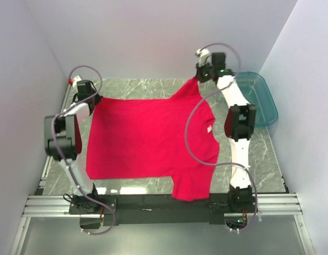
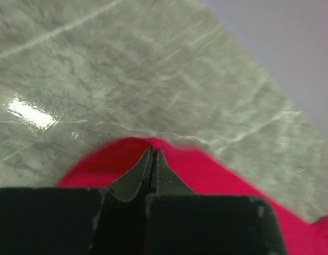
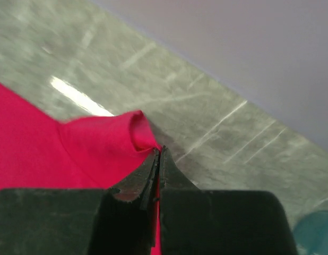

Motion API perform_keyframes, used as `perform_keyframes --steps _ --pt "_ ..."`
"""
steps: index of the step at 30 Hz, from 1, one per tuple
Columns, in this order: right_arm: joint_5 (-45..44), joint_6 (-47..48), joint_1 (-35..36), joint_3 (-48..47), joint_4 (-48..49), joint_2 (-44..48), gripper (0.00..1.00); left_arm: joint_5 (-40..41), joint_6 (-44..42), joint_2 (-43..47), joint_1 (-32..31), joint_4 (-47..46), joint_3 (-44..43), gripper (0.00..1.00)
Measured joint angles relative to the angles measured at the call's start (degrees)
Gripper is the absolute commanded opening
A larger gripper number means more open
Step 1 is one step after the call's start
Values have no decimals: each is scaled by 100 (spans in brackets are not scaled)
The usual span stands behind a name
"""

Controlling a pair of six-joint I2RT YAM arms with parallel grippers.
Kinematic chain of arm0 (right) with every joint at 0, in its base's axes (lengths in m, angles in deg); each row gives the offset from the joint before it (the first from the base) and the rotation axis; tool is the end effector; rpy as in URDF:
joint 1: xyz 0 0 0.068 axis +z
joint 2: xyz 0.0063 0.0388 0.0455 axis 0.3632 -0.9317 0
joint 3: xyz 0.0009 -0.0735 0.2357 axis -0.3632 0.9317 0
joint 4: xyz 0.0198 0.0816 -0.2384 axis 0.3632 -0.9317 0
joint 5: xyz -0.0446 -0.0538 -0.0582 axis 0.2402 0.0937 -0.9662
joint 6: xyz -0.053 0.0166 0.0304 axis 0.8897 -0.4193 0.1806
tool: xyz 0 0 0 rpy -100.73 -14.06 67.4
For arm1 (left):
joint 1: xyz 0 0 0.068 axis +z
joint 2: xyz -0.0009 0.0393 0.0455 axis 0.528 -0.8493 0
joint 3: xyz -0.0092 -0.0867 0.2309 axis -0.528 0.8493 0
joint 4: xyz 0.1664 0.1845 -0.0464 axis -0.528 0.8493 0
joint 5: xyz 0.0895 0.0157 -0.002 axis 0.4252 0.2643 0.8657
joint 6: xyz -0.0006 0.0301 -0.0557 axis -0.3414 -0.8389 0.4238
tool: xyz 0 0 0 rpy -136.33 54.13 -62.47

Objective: Fold and stack the t-shirts
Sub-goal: Flatten the tshirt out

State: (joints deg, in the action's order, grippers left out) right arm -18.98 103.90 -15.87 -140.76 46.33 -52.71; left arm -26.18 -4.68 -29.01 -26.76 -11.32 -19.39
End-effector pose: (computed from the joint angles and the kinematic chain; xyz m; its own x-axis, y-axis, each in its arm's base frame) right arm 0.5283 0.0720 0.2568 -0.3447 -0.3017 -0.8889 -0.5981 0.8004 -0.0397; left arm 0.4183 0.0425 0.1976 -0.2546 -0.6506 -0.7154 -0.4372 0.7374 -0.5150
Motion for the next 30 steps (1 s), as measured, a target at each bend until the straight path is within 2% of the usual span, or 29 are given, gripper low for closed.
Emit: perform_keyframes --steps 6,10,15,22,30 --pt "-1134 610 584 81 76 -334 0 -2 -17 -1217 4 295 -776 0" --pt "-1558 817 890 -81 511 -332 0 -7 -22 -1596 7 476 -1438 0" --pt "-1853 872 855 -116 870 -332 0 -9 -22 -1891 9 560 -2033 0" --pt "-1869 772 619 17 1001 -306 0 -15 -20 -2006 127 811 -2273 0" --pt "-1263 754 380 772 938 74 0 -271 -26 -2039 411 850 -2273 0"
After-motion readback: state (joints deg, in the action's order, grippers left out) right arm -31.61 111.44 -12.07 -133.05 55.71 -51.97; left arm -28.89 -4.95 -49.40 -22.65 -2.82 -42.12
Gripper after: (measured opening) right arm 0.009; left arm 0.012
